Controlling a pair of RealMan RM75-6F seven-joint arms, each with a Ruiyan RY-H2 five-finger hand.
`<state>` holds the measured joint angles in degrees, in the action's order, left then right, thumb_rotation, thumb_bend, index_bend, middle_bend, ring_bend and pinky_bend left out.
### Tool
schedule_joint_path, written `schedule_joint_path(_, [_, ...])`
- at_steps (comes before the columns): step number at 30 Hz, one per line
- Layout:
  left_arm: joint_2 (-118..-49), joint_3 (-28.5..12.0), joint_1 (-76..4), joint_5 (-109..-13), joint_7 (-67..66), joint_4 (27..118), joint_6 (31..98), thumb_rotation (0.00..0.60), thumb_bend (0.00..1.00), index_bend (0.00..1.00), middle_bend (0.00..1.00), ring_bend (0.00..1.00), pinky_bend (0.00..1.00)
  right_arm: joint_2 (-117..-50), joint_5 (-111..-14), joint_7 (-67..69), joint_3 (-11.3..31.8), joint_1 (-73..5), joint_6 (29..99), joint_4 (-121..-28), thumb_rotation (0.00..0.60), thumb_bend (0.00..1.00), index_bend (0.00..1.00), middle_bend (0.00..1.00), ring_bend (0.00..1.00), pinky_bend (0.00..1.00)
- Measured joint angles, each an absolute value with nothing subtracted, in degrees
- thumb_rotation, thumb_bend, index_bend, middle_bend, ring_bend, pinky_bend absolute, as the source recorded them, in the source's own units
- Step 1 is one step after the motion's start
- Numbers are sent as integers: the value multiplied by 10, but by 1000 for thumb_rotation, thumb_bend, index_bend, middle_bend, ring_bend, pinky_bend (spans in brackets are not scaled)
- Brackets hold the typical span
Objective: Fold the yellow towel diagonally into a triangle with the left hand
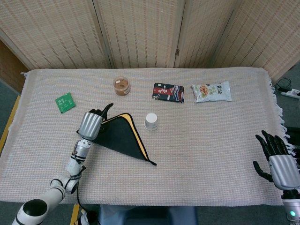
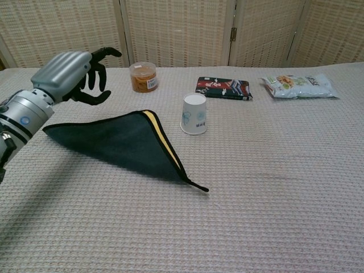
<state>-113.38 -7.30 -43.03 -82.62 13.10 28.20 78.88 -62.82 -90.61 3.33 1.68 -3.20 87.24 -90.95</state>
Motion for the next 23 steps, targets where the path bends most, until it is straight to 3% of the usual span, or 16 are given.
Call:
schedule_joint_path(3, [-1065,-46,-384,-840,89,412,828,600,327,160,332,243,195,-630,-916,27,17,-29,887,-922,600,447,0,0,0,0])
schedule_joint_path(11, [-841,61,-210,-876,-111,797,950,600,286,150,226,143,114,-640,-948,0,7,-18,912,-941,600,446,0,0,0,0])
schedule_joint_path(16, [-762,116,-106,-877,-176,876,982,600,273,125,177,112,76,-643,-956,-17,1,-13,916,-942,600,447,0,0,0,0])
schedule_joint_path(23, [-732,123,-82,-896,-163,898,979,600,270,121,172,108,73,-645,-970,-29,-5,-7,925,-950,600,447,0,0,0,0])
